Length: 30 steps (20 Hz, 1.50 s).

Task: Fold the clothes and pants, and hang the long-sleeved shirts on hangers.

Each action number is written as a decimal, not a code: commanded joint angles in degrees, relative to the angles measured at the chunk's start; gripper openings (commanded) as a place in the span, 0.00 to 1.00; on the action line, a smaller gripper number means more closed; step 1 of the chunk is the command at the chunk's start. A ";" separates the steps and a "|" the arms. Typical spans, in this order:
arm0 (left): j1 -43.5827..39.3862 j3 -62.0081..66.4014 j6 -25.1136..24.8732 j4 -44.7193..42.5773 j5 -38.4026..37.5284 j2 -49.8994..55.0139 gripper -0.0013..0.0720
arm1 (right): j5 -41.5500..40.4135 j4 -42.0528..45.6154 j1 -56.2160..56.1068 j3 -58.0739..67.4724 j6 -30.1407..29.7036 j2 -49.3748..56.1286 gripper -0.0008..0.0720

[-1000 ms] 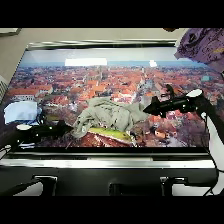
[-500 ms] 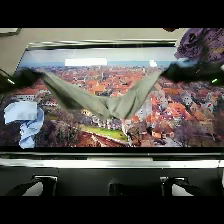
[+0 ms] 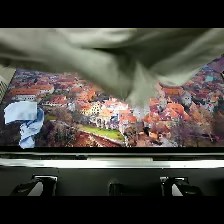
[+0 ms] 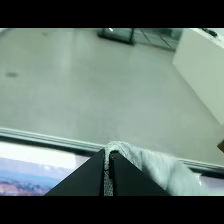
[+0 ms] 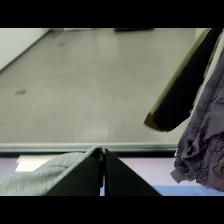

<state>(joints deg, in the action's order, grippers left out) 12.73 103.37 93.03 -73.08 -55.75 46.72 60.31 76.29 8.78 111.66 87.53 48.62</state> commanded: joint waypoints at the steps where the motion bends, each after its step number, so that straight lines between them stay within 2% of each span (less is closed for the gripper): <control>1: 0.04 1.51 3.45 -4.55 -4.35 -3.52 0.04 | -1.57 6.25 0.02 1.05 6.01 -4.85 0.05; 6: 0.04 -4.24 3.45 -0.15 -8.39 2.38 0.04 | 4.46 3.41 0.02 1.05 14.05 4.87 0.06; 12: -3.65 -17.75 3.45 1.27 -9.18 21.77 0.04 | 16.06 -8.07 -0.11 1.05 14.56 34.12 0.06; 18: -9.64 -21.84 3.50 1.29 -5.03 45.31 0.04 | 13.38 -15.34 -0.11 1.05 15.23 60.35 0.06; 21: -10.75 -21.75 3.67 1.36 -0.44 50.42 0.04 | 11.08 -16.70 -0.11 1.05 17.07 65.81 0.06; 24: -10.64 -21.70 3.69 1.36 3.13 50.99 0.05 | 9.99 -16.72 -0.11 1.05 17.31 67.01 0.06; 25: -10.51 -21.29 3.69 1.29 3.23 50.99 0.17 | 10.29 -16.72 -0.09 1.05 17.29 66.97 0.16; 26: -10.14 -20.74 3.72 1.33 3.17 50.99 0.45 | 11.47 -16.96 -0.09 1.07 17.27 66.86 0.30; 27: -9.55 -19.61 3.67 1.31 2.08 50.97 0.81 | 13.75 -17.22 0.04 1.09 16.37 66.53 0.41; 28: -8.72 -18.10 3.52 1.07 0.31 50.82 0.98 | 16.46 -17.20 0.48 1.11 14.43 65.79 0.44; 30: -6.03 -14.86 1.36 0.13 -4.44 49.37 0.98 | 23.56 -16.06 2.14 1.09 7.65 62.95 0.44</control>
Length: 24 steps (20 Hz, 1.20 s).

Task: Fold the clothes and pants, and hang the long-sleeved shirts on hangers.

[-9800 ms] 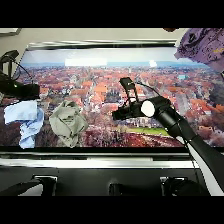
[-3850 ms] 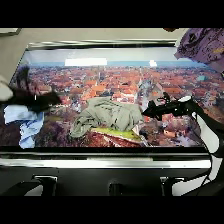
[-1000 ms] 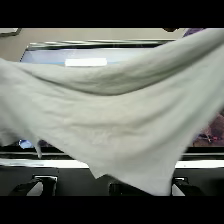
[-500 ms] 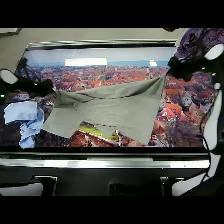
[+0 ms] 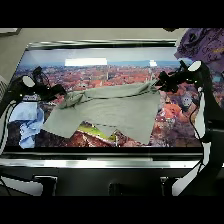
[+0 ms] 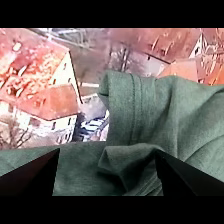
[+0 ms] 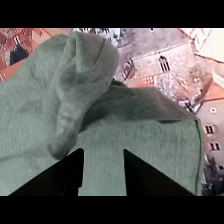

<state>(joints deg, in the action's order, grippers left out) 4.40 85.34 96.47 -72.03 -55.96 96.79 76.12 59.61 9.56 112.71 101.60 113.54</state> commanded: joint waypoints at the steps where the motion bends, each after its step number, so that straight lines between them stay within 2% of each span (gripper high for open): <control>1: 4.04 4.31 -4.28 -1.55 -6.86 -2.05 0.98 | 11.98 3.10 2.49 0.00 -10.19 -3.89 0.45; 2: 5.86 4.61 -6.80 -1.73 -9.66 -3.74 0.98 | 15.52 6.34 3.69 -0.20 -13.05 -5.84 0.45; 3: 7.50 4.46 -9.42 -1.77 -12.66 -5.25 0.98 | 16.17 7.43 5.95 -1.62 -13.46 -8.41 0.45; 5: 11.58 2.23 -9.09 0.79 -13.90 -8.66 0.98 | 14.36 4.96 10.73 -9.09 -16.00 -14.58 0.45; 8: 16.35 -3.54 -9.49 4.24 -13.46 -13.00 0.95 | 11.04 -1.75 16.39 -31.89 -19.23 -25.49 0.46; 9: 17.51 -5.22 -9.51 4.94 -13.46 -13.99 0.95 | 8.92 -4.31 16.92 -41.33 -21.22 -29.62 0.54; 12: 18.49 -6.97 -9.49 4.98 -13.46 -14.69 0.95 | 0.15 -12.57 16.90 -65.46 -26.18 -39.95 0.54; 15: 18.08 -6.95 -9.49 4.98 -13.51 -14.69 0.95 | -5.84 -21.53 16.90 -80.39 -29.40 -44.28 0.54; 18: 17.75 -6.95 -9.49 4.98 -13.46 -14.67 0.95 | -7.80 -23.08 16.90 -86.75 -31.54 -44.30 0.54; 19: 17.73 -6.95 -9.49 4.98 -13.49 -14.67 0.95 | -8.28 -22.99 16.90 -87.41 -32.00 -44.30 0.54; 20: 17.73 -6.95 -9.49 4.98 -13.46 -14.67 0.95 | -8.92 -22.99 16.90 -87.80 -32.54 -44.30 0.59; 24: 17.73 -6.95 -9.49 4.98 -13.46 -14.67 0.95 | -11.87 -23.21 16.87 -88.67 -33.07 -44.28 0.59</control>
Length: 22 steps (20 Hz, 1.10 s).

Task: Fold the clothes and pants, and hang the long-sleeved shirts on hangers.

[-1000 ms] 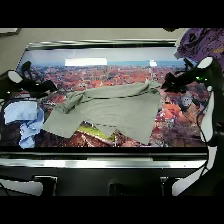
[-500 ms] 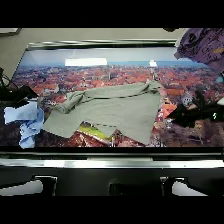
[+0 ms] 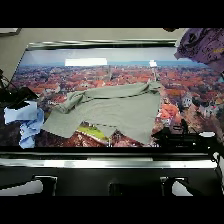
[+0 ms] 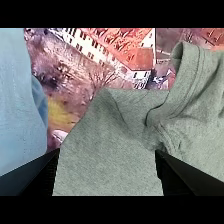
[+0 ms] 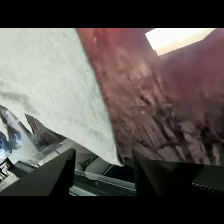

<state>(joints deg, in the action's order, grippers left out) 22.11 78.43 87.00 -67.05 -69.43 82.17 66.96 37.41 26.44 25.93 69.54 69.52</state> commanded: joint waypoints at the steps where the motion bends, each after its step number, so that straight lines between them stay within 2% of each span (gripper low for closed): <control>1: 0.02 -0.04 -0.02 0.00 0.00 -0.02 0.95 | -3.21 -0.83 -0.79 -2.19 -0.98 -0.26 0.59; 3: 0.02 -0.04 0.02 0.00 -0.02 0.15 0.95 | -5.03 -1.88 -5.90 -2.21 -0.72 0.48 0.59; 6: 0.02 -0.04 0.57 -0.02 0.00 0.24 0.95 | -10.16 -2.12 -12.61 -2.19 4.09 1.25 0.59; 8: 0.07 -0.04 0.57 -0.02 0.00 0.39 0.95 | -11.41 -2.29 -13.55 -2.21 5.42 1.27 0.54; 9: 0.07 -0.04 0.61 -0.02 -0.02 0.61 0.95 | -11.47 -2.56 -13.53 -2.21 5.88 1.27 0.45; 10: 0.07 -0.04 0.66 -0.02 -0.02 0.98 0.95 | -11.63 -2.64 -13.53 -2.21 5.95 1.27 0.43; 11: 0.07 -0.07 1.27 0.00 -0.02 1.55 0.95 | -11.56 -2.67 -13.53 -2.21 5.92 1.27 0.35; 12: 0.07 -0.07 1.95 0.00 -0.02 2.38 0.95 | -11.41 -2.67 -13.53 -2.19 5.90 1.25 0.17; 13: 0.07 -0.07 1.92 0.00 -0.02 3.52 0.95 | -11.43 -2.67 -13.53 -2.19 5.92 1.22 0.06; 17: 0.04 -0.04 1.11 0.07 0.63 9.16 0.95 | -11.72 0.46 -13.42 0.13 10.58 1.18 0.06; 18: 0.04 -0.07 -0.55 0.94 1.16 10.38 0.95 | -11.87 0.92 -13.42 1.03 11.56 1.20 0.06; 22: -0.52 -0.04 -13.33 8.07 2.14 14.38 0.95 | -11.32 1.27 -13.42 3.82 12.63 1.20 0.06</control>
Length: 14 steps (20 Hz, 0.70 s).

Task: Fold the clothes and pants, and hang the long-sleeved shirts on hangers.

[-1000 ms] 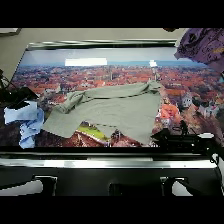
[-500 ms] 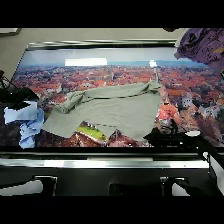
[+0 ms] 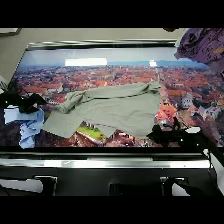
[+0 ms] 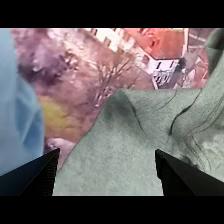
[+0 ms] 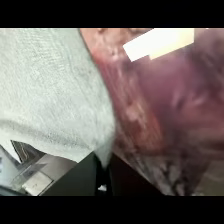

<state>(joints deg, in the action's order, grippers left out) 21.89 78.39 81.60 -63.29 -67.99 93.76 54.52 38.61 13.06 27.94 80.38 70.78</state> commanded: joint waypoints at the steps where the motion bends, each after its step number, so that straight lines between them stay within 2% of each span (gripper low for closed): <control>1: -0.33 0.00 -9.14 4.39 1.46 3.45 0.94 | 1.38 0.20 -0.04 2.21 1.79 -0.07 0.06; 5: -0.17 0.02 -14.19 5.31 3.72 5.16 0.94 | 2.49 1.29 -0.04 2.58 1.99 -0.07 0.06; 14: -0.35 -0.02 -15.17 7.48 -0.42 8.76 0.93 | 1.68 1.53 -0.04 2.58 2.19 -0.07 0.06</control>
<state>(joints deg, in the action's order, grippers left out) 21.65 78.43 67.33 -56.49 -67.18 101.71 56.27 40.07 13.06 30.48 82.50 70.76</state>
